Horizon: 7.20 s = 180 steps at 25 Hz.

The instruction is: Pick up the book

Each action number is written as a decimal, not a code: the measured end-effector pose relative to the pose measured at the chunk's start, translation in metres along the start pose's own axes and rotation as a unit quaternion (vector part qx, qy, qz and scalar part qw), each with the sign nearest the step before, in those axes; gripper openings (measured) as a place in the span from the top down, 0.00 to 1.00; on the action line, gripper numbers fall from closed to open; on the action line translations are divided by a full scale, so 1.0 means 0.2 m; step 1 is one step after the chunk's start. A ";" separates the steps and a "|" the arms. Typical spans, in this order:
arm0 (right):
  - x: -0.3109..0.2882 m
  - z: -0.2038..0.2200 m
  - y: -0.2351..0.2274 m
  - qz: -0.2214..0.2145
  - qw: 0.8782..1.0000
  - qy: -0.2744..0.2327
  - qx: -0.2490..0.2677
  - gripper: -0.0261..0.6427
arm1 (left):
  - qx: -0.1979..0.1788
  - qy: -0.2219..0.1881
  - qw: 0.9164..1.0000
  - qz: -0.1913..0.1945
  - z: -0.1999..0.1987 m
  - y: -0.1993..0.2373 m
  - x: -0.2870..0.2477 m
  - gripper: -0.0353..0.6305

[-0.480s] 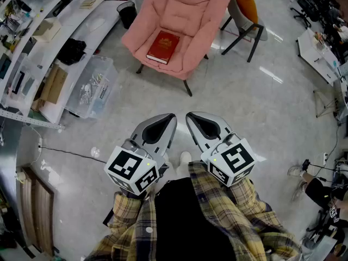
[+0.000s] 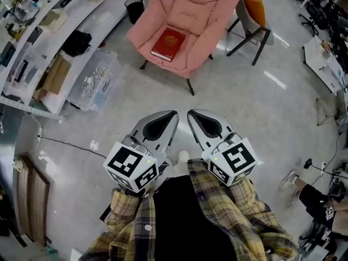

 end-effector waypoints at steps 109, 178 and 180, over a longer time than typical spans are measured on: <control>-1.94 -0.38 -1.33 0.106 0.990 0.056 -0.077 0.94 | -0.005 0.023 0.999 0.035 -0.75 2.21 -1.17 0.94; -2.73 0.74 -2.03 0.322 0.879 0.071 -0.343 0.94 | 0.108 0.401 0.876 0.247 0.98 3.31 -2.34 0.73; -2.73 0.79 -2.02 0.323 0.875 0.074 -0.354 0.94 | 0.115 0.408 0.873 0.242 1.04 3.32 -2.34 0.67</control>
Point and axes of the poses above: the fingertips, and each gripper's own axes: x backward along the fingers, y to its left, z out of its underside, the point moved 5 cm from there along x, backward along the fingers, and after that the axes turned 3 degrees about -x, right-handed, at the moved point
